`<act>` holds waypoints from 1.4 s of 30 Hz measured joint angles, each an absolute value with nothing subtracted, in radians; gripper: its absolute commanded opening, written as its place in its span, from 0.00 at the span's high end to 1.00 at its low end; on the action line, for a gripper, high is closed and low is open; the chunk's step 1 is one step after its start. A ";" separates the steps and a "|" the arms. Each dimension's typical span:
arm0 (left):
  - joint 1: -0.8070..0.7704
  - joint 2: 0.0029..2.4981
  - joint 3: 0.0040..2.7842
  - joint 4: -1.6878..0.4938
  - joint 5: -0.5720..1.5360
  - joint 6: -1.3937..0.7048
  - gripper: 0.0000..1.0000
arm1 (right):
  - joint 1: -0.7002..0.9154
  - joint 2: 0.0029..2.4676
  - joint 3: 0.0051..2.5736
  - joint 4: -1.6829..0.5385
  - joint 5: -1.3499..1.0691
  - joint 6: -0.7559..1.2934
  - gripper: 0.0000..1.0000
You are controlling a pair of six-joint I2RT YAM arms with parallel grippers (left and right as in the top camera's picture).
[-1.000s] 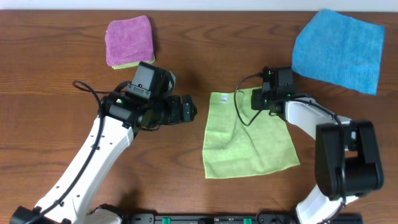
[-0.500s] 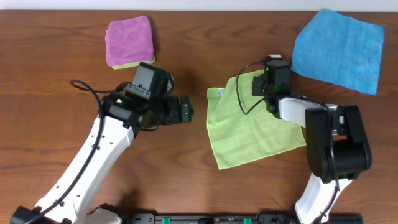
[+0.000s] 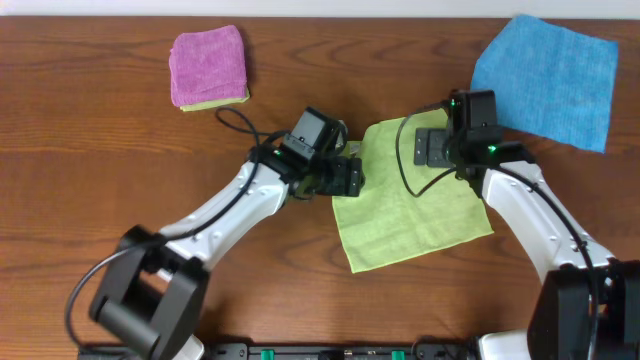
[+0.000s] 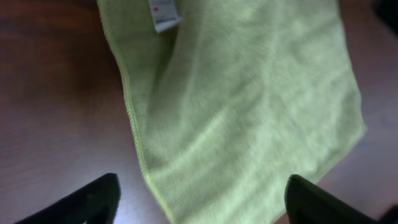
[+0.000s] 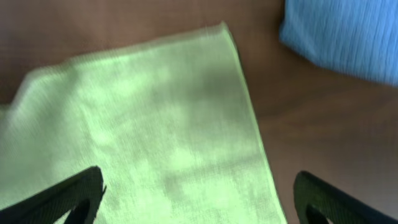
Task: Fold the cloth
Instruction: 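Move the left gripper to the cloth's top-left corner, then pull the cloth corners with both grippers to flatten it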
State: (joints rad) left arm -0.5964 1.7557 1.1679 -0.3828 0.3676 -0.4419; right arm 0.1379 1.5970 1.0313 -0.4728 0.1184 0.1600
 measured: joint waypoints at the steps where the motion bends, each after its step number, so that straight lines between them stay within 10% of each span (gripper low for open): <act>1: -0.596 1.781 1.168 -0.360 0.366 -0.442 0.64 | 0.135 1.601 1.031 -0.503 0.119 0.160 0.04; 8: -0.597 1.825 1.168 -0.122 0.338 -0.512 0.93 | 0.126 1.609 1.029 -0.540 0.124 0.160 0.02; 42: -0.595 2.109 1.357 -0.218 0.067 -0.646 0.94 | 0.126 1.609 1.028 -0.557 0.124 0.160 0.01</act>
